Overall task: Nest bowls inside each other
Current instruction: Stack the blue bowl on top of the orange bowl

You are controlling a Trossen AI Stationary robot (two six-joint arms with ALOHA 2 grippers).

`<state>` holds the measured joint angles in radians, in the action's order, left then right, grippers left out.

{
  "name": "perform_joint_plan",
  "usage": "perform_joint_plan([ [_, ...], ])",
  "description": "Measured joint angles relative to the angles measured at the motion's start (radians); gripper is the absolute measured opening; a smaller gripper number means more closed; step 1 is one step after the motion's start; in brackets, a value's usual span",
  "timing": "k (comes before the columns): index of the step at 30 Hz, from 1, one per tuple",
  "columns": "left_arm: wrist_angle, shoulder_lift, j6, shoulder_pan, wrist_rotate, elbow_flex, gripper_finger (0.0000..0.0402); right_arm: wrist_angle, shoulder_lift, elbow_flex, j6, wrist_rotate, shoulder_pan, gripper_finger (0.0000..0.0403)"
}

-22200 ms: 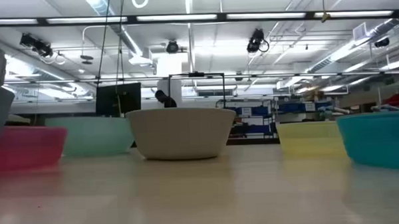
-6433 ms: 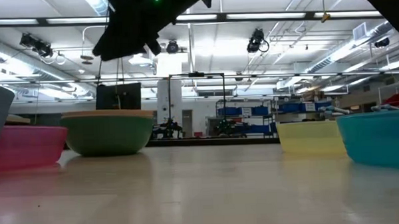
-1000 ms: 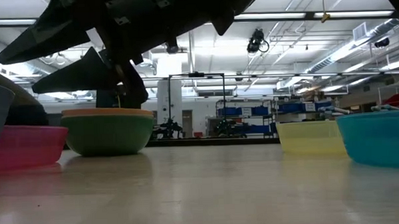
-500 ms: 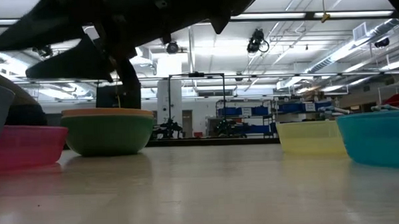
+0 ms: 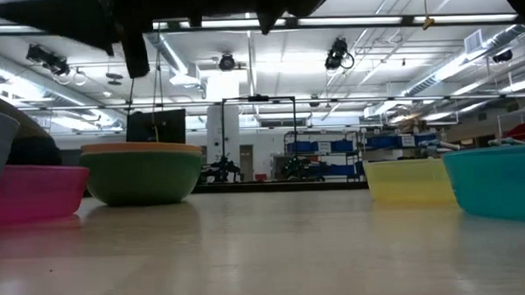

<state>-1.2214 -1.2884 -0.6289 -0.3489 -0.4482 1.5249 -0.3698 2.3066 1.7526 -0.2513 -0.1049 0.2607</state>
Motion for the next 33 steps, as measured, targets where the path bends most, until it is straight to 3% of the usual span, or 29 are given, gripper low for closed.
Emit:
perform_joint_plan([
  [6,0.041,-0.001,-0.005,0.000,0.001,0.010,0.0140,0.023,0.000,0.017,0.076,0.025,-0.001,0.0154],
  [13,0.129,0.000,0.028,0.000,0.001,0.125,0.0140,0.114,0.000,0.018,0.104,0.072,0.001,0.0153],
  [28,0.128,0.000,0.024,0.000,-0.003,0.173,0.0140,0.383,-0.001,0.017,-0.328,0.049,0.014,0.0158],
  [33,0.128,0.000,0.015,0.000,-0.003,0.173,0.0140,0.329,-0.001,0.017,-0.383,0.019,0.014,0.0169],
])
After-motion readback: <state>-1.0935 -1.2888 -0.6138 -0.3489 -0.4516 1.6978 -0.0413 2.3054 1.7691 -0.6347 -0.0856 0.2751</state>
